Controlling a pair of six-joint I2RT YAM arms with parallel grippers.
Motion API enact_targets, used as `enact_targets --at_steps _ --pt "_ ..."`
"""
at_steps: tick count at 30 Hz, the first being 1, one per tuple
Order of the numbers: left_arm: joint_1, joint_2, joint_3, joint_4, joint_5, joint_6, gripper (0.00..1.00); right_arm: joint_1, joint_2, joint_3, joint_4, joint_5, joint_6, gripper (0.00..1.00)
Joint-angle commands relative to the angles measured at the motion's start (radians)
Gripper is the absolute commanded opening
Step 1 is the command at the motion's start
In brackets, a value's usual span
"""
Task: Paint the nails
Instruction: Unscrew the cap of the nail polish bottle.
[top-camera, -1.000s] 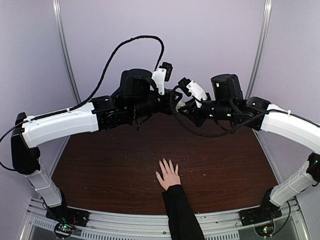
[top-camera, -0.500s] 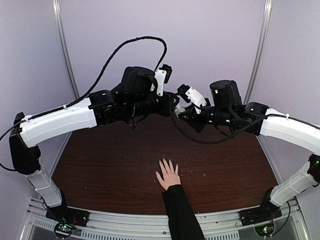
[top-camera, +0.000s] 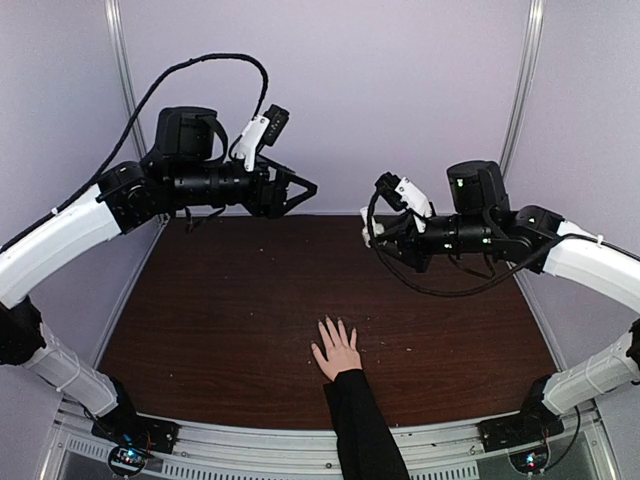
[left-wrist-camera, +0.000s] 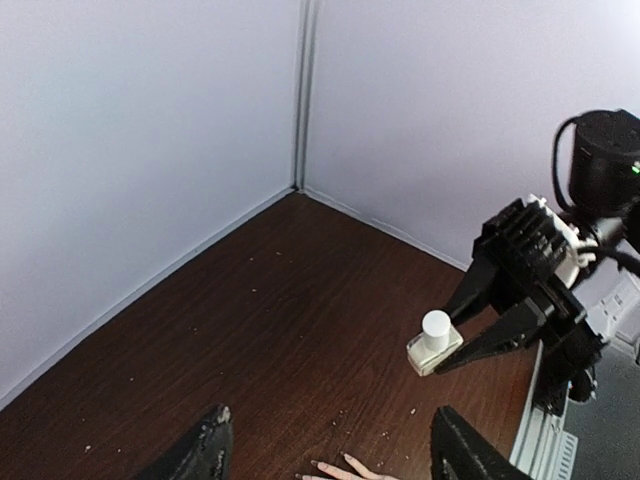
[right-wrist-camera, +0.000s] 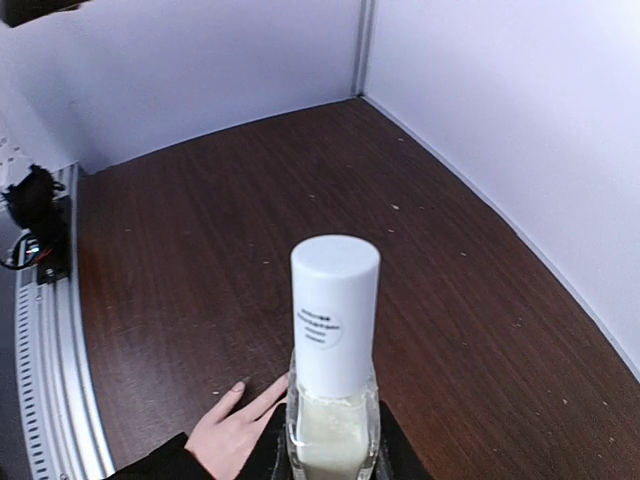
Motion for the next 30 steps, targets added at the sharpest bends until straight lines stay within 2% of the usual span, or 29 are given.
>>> enact_targets --at_steps 1,6,11,17,30 --pt "0.049 -0.065 -0.061 -0.009 0.386 0.137 0.71 -0.006 -0.029 -0.011 -0.046 -0.313 -0.017 0.00" --pt "0.048 -0.083 -0.104 0.002 0.621 0.258 0.71 -0.005 -0.011 0.000 -0.066 -0.591 -0.016 0.00" --pt "0.048 -0.073 -0.177 0.159 0.764 0.237 0.67 0.006 -0.001 0.036 -0.082 -0.678 -0.012 0.00" --pt "0.036 -0.036 -0.187 0.271 0.837 0.217 0.62 0.016 0.023 0.070 -0.092 -0.731 -0.005 0.00" --pt "-0.003 0.039 -0.163 0.327 0.885 0.232 0.50 0.032 0.055 0.088 -0.080 -0.792 0.019 0.00"
